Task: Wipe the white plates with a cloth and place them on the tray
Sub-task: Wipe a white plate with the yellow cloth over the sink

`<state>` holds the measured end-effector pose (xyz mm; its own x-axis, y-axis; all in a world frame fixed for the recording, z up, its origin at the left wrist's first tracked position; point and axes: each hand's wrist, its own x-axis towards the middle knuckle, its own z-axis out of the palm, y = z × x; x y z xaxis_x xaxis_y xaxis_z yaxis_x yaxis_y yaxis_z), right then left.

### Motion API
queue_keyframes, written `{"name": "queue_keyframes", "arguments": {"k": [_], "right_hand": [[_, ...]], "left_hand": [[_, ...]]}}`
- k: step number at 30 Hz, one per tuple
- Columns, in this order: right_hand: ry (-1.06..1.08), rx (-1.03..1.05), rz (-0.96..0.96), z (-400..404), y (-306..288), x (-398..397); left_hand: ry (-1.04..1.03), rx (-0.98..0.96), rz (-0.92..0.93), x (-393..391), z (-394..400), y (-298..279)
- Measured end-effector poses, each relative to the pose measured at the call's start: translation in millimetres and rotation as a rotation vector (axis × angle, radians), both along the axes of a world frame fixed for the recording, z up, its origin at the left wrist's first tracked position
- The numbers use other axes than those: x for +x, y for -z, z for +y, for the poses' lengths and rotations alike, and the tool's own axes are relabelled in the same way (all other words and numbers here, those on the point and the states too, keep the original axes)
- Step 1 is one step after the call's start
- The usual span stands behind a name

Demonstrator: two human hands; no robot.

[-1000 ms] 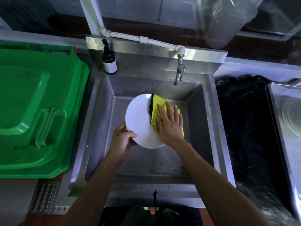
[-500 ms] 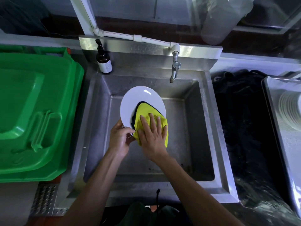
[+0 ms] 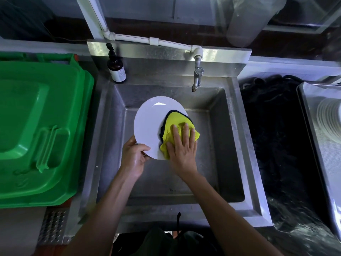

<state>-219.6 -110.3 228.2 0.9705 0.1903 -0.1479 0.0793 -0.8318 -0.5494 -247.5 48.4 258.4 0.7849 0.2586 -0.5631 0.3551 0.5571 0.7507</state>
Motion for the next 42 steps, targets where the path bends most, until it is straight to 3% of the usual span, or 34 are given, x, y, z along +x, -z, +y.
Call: {"name": "queue_keyframes", "arguments": {"k": [6, 11, 20, 35, 42], "right_hand": [[0.111, 0.240, 0.067, -24, -8, 28], [0.174, 0.306, 0.104, -39, -13, 48], [0.068, 0.368, 0.077, -50, -27, 70], [-0.174, 0.245, -0.029, -43, -42, 75], [-0.165, 0.175, -0.133, -44, -39, 65]], "left_hand": [[0.131, 0.075, 0.025, -4, 13, 2], [0.256, 0.158, 0.034, -1, 26, 4], [0.467, 0.370, 0.037, 9, 40, -6], [0.828, 0.754, -0.042, 41, 34, -24], [0.797, 0.871, -0.036, 42, 23, -13]]}}
